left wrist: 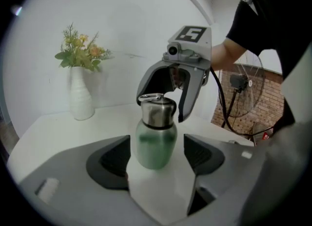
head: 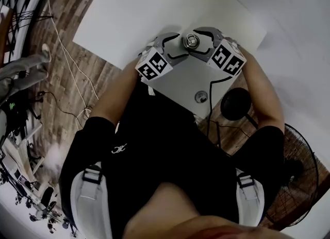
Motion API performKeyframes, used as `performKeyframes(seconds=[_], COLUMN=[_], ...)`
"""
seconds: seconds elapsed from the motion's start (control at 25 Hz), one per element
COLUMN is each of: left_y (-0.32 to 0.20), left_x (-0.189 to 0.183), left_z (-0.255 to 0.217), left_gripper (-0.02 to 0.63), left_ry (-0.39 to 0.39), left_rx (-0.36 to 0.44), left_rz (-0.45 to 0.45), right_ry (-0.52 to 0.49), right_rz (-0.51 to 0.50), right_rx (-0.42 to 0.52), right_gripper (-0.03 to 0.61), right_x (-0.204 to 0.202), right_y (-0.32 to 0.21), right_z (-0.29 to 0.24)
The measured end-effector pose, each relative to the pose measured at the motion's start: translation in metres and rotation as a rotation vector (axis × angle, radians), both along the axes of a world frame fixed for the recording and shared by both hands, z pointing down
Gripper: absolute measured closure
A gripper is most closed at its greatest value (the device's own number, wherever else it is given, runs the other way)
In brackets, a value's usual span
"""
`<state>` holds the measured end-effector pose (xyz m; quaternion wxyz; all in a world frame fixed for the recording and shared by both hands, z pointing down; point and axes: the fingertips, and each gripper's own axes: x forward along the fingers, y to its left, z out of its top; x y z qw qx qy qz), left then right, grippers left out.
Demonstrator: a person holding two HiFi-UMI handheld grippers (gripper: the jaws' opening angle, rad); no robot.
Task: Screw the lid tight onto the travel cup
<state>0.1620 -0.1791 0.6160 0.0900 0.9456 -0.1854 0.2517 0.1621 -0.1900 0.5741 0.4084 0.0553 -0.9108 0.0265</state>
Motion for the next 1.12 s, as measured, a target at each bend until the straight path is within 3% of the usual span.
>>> performKeyframes(seconds=[0.24,0.76,0.92,1.12], left_y=[-0.004,-0.008,-0.009,-0.008], left_x=[0.012,0.020,0.020,0.017], left_z=[0.014,0.019,0.020,0.019], left_gripper=[0.242,0.238,0.238,0.238], left_ry=[0.003,-0.017,-0.024,-0.005], left_rx=[-0.029,0.035,0.035,0.042], left_rz=[0.045,0.233,0.236,0.207], right_ry=[0.142,0.217,0.130,-0.105], right_rz=[-0.197,-0.558,-0.487,-0.196], right_rx=[-0.016,0.016,-0.024,-0.039], right_gripper=[0.284,0.298,0.298,0.299], right_x=[-0.004,-0.007,-0.009,-0.021], right_y=[0.003,0.015,0.013,0.004], right_z=[0.015,0.015,0.015,0.001])
